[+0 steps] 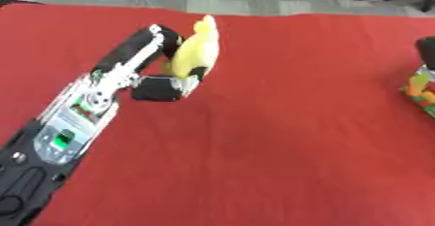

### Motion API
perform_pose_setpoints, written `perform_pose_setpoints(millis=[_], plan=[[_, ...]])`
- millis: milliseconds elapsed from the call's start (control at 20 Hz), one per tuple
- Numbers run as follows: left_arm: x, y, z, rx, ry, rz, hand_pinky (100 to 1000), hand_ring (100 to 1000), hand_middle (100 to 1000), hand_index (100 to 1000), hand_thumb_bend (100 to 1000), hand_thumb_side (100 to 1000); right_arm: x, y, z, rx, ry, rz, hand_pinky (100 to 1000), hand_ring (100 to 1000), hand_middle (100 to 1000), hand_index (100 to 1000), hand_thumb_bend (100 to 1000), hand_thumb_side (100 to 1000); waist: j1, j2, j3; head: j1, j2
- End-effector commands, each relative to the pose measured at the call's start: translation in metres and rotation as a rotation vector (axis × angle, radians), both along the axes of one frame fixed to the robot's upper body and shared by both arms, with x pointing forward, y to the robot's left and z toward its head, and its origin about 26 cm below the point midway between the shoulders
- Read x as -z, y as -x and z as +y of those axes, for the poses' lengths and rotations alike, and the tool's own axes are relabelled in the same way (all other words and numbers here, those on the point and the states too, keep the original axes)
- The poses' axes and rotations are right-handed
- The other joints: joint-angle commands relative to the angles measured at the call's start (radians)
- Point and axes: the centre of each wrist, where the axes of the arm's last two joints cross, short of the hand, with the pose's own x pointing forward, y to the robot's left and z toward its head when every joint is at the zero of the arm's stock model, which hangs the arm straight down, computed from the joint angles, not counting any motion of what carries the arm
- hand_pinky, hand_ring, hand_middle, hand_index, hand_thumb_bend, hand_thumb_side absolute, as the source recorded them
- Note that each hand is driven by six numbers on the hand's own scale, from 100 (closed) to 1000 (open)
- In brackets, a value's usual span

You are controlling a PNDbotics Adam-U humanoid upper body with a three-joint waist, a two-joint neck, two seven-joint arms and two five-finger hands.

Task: Pick up the objects with one hand, pass them to the other hand, and then place them into the box on the other side of the table.

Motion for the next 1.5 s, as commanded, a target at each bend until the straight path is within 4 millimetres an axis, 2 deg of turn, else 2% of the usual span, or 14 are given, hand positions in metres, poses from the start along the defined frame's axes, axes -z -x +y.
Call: perform_pose_setpoints(millis=[50, 550, 900, 1150, 1500], plan=[[-0.004, 0.000, -0.003, 0.008, 0.000, -0.037, 654, 514, 402, 543, 100, 368, -0.004, -0.003, 0.007, -0.012, 0.055, -0.039, 927, 989, 788, 877, 100, 170, -0.001, -0.023, 0.001, -0.008, 0.002], [0.002, 0.001, -0.013, 0.027, 0.012, -0.056, 654, 514, 401, 543, 100, 370, 0.001, -0.022, 0.032, -0.047, 0.131, -0.062, 927, 996, 794, 883, 100, 214, -0.004, -0.027, 0.000, -0.022, -0.003], [0.001, 0.003, -0.017, 0.055, 0.012, -0.052, 655, 513, 400, 543, 100, 375, 0.009, -0.037, 0.045, -0.051, 0.150, -0.055, 928, 1000, 796, 889, 100, 222, -0.004, -0.028, 0.002, -0.027, 0.005], [0.002, 0.005, -0.020, 0.073, 0.009, -0.044, 655, 513, 399, 543, 100, 375, 0.010, -0.042, 0.055, -0.065, 0.167, -0.086, 925, 996, 800, 894, 100, 265, -0.004, -0.030, 0.001, -0.026, 0.011], [0.002, 0.007, -0.026, 0.115, -0.006, -0.013, 654, 512, 397, 544, 100, 384, 0.009, -0.047, 0.074, -0.102, 0.166, -0.153, 918, 987, 801, 892, 148, 293, -0.004, -0.030, 0.000, -0.024, 0.016]])
